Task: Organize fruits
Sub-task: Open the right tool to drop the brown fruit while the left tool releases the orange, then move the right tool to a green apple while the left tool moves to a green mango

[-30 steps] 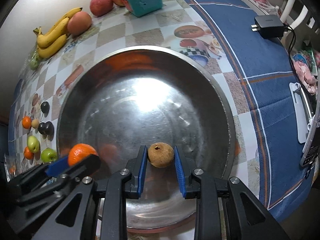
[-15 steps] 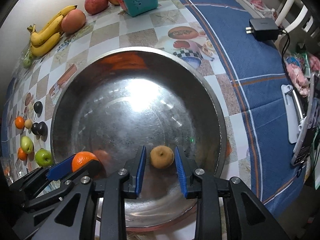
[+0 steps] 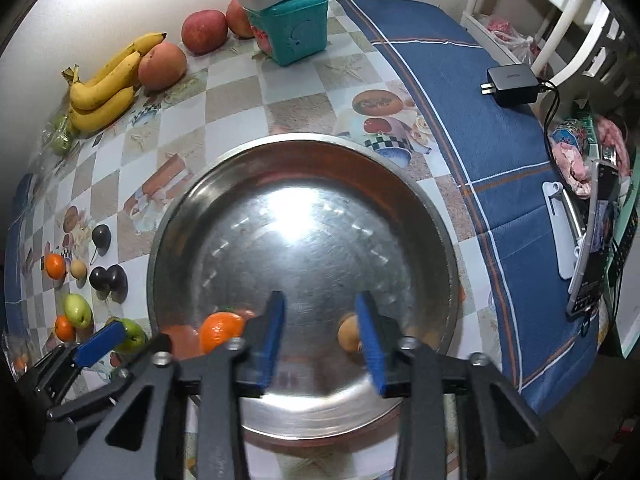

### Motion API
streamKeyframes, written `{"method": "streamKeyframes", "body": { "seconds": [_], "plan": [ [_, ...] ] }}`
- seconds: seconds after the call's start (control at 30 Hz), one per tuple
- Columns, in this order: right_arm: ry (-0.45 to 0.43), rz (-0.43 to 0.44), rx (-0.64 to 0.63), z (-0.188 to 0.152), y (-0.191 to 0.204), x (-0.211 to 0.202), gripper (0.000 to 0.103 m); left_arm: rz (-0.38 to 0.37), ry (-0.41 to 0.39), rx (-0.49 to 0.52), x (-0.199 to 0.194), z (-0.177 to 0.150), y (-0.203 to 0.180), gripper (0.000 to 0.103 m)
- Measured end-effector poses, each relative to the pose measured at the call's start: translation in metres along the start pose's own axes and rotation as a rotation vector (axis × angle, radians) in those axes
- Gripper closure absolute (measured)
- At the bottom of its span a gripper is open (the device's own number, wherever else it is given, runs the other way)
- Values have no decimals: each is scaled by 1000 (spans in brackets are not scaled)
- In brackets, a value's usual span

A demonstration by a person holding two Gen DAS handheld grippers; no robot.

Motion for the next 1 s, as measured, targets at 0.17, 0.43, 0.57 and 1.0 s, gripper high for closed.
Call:
{"method": "streamKeyframes", "body": {
  "seconds": [0.17, 0.43, 0.57, 1.0],
  "plan": [
    [-24, -8, -25, -8, 14, 3, 28, 48, -42, -8, -15, 1, 21, 16],
    [-75, 33, 7, -11, 35, -4, 7, 20, -143, -106, -46, 7, 57, 0],
    [-89, 18, 19, -14, 46, -8, 2, 59, -185, -179, -57, 10, 88, 0],
    [-132, 142, -101, -16, 141, -32, 2, 92, -311, -292, -89, 15, 156, 0]
  ]
}}
Point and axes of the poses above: each gripper's, at about its wrist camera, not at the fingertips, and x roughly the way its jaws point, y to its left, z to its top, the point moved 6 cm from there along x, roughly the way its jaws point, and after that the axes turned 3 degrees about -x, right-handed, at the moved point
